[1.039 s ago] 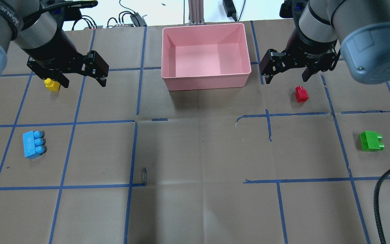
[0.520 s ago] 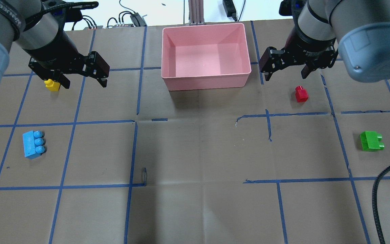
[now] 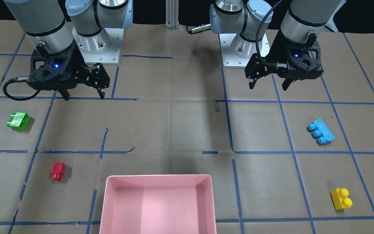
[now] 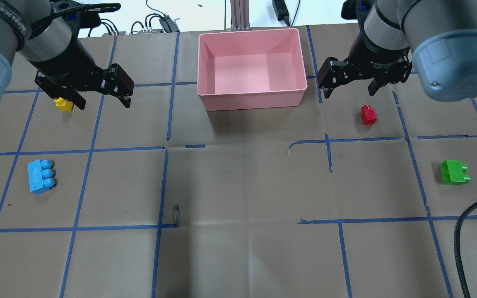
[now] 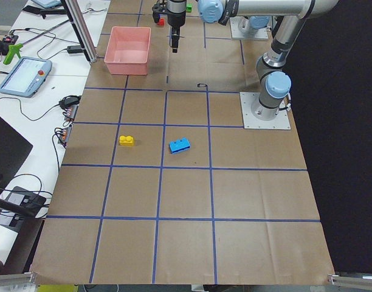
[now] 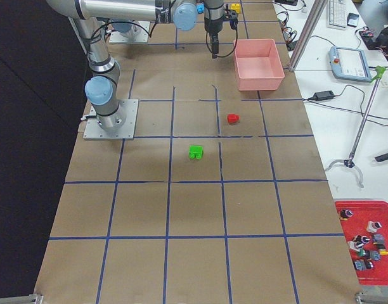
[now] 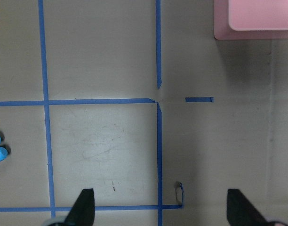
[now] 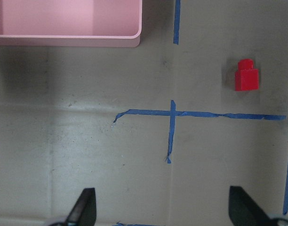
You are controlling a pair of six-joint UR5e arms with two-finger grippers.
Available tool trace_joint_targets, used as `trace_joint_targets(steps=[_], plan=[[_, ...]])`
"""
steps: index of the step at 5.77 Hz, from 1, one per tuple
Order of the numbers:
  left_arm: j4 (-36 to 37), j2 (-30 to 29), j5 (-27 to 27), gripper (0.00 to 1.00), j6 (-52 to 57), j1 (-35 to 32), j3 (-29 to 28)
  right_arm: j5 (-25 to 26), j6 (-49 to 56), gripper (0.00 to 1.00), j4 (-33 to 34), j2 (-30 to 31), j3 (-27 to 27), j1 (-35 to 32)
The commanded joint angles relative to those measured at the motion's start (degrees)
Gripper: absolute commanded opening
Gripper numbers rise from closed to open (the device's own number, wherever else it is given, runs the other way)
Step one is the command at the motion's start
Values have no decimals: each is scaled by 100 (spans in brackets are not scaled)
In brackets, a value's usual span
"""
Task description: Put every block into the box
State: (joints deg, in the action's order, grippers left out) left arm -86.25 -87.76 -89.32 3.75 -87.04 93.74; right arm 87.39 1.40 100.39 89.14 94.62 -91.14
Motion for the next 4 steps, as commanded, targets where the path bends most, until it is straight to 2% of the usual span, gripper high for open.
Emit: trace_joint_targets(steps=[1,2,4], plan=[[55,22,-7,100,64,46,153,6,1,100,-10,-2,13,0],[65,22,-15,100,352,360,127,-11,1,100,33,-19,13,-9],[47,-39,19,100,1458,2164,310,6,-17,100,-11,-37,13,0]])
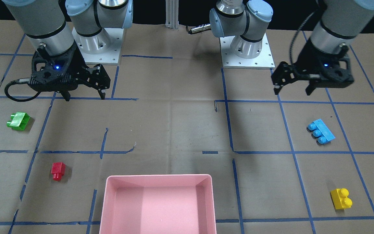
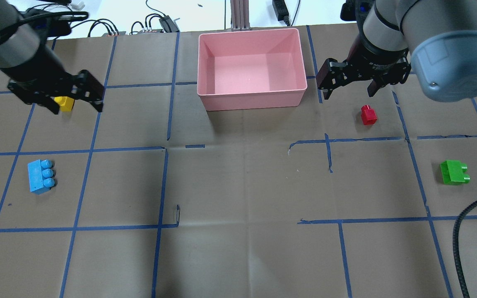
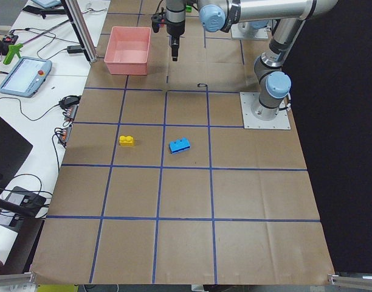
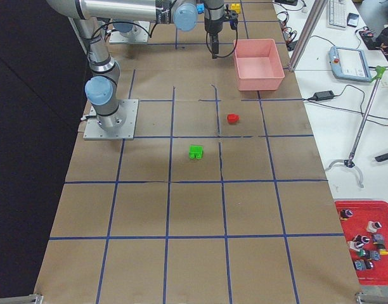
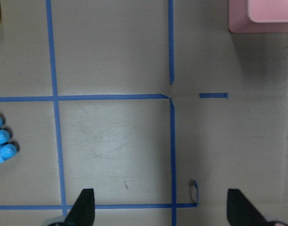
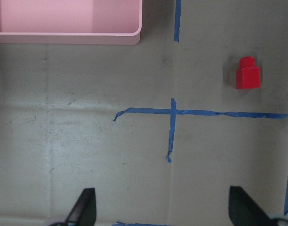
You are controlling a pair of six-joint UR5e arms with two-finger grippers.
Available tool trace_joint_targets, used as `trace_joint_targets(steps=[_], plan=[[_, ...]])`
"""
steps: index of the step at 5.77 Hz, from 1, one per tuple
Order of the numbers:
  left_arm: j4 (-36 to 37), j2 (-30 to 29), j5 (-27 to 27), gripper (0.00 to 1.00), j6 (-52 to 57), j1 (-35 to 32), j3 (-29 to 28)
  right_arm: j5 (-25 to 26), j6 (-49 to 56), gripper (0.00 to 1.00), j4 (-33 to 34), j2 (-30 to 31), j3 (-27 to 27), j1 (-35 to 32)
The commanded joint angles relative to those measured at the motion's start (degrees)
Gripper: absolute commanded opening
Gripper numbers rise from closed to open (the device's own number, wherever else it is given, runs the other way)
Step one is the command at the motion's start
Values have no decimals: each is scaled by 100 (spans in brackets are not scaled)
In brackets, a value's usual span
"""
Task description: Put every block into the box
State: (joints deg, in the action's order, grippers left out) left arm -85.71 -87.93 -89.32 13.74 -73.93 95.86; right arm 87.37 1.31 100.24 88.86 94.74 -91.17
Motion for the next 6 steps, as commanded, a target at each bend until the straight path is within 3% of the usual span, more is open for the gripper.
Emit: trace_joint_targets(steps=[1,4,5,6], plan=[[45,-66,29,99,976,1611,230,-10,0,100,-48,-52,52,-6],[212,-363,-6,98,999,2610,432,8,27,100,30,-96,149,90],[752,-582,-15,98,1016,2629,599,25,766,100,74,-97,150,378],[1210,-820,-15,98,1034,2630,774,34,2175,100,74,-19,150,1234]])
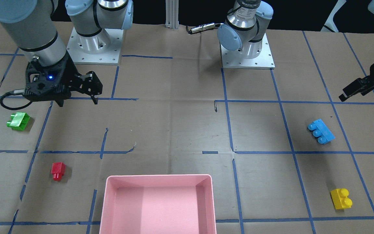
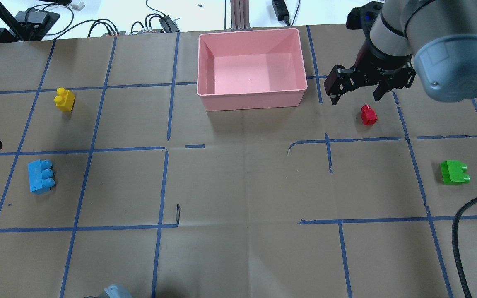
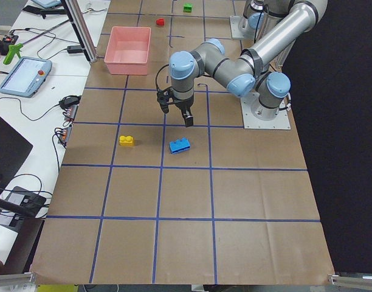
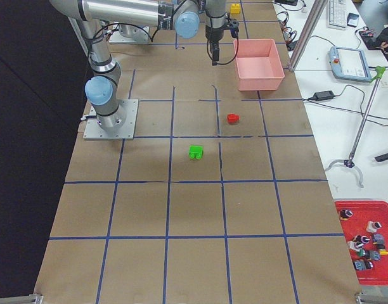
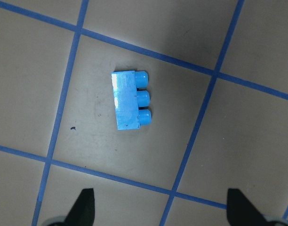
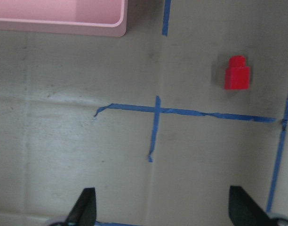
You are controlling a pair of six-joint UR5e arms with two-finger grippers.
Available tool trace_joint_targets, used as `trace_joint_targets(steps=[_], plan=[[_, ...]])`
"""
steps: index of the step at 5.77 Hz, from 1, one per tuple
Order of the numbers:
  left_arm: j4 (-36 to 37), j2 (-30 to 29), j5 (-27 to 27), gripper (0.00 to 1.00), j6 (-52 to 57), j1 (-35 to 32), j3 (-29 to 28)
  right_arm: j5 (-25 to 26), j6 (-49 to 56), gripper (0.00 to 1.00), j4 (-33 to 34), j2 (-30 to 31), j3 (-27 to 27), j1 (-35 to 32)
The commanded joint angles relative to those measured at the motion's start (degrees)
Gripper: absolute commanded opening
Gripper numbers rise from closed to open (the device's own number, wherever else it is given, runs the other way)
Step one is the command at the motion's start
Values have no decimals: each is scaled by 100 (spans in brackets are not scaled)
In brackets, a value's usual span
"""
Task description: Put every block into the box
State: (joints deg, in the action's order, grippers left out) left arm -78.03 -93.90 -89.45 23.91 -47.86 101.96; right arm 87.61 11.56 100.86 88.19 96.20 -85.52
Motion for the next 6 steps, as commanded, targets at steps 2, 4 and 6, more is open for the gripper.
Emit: trace_joint_targets(steps=[2,4,6], plan=[[1583,-811,-3,98,0,22,534,-7,3437,100,21,172,4,2296],[2684,-1488,15,98,-44,-4,825,-77,3642,100,370,-20,544,3284],[3159,-1938,59,98,-175,-144,843,-16,3765,100,2039,-57,1773,3436]])
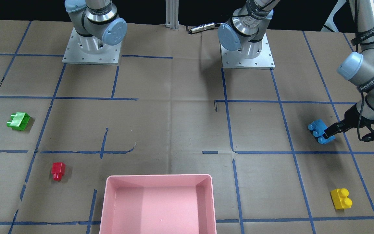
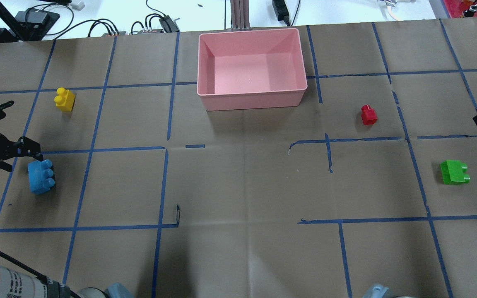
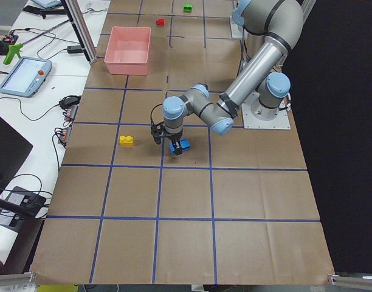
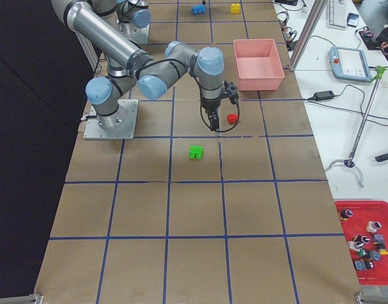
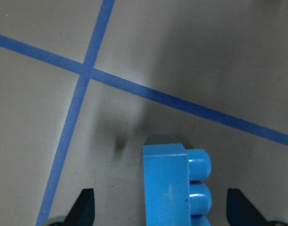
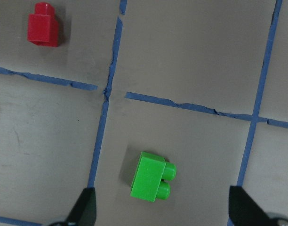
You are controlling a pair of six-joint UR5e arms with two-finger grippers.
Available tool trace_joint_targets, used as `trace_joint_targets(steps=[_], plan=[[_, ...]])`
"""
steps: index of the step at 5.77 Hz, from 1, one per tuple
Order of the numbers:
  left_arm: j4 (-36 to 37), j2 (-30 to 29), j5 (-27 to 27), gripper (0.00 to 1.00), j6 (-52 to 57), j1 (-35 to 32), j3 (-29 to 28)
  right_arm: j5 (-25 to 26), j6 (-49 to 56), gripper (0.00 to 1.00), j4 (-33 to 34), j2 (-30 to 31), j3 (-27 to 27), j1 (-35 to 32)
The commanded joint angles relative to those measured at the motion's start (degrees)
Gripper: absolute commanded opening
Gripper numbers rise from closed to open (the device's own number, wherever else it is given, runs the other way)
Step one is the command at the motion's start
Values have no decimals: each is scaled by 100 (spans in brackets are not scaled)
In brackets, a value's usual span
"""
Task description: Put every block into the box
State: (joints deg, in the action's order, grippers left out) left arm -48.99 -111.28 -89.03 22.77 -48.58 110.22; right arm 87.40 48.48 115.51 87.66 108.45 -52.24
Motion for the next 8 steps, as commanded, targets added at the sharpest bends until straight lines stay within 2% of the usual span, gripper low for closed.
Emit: trace_joint_targets(steps=[1,2,4,7,8], plan=[[398,-175,17,98,-158,-221,17,5,143,100,1274,-55,1033,205],[399,-166,17,98,-150,-249,25,-3,187,100,1603,-151,1308,336],[373,-122,-35,98,-71,-127,52,-12,249,99,1641,-606,1380,434],[390,-69,-18,98,-53,-73,333,-30,320,99,2412,-977,1503,478],[390,-60,-18,97,-36,-56,333,-4,215,96,2745,-978,1582,478]])
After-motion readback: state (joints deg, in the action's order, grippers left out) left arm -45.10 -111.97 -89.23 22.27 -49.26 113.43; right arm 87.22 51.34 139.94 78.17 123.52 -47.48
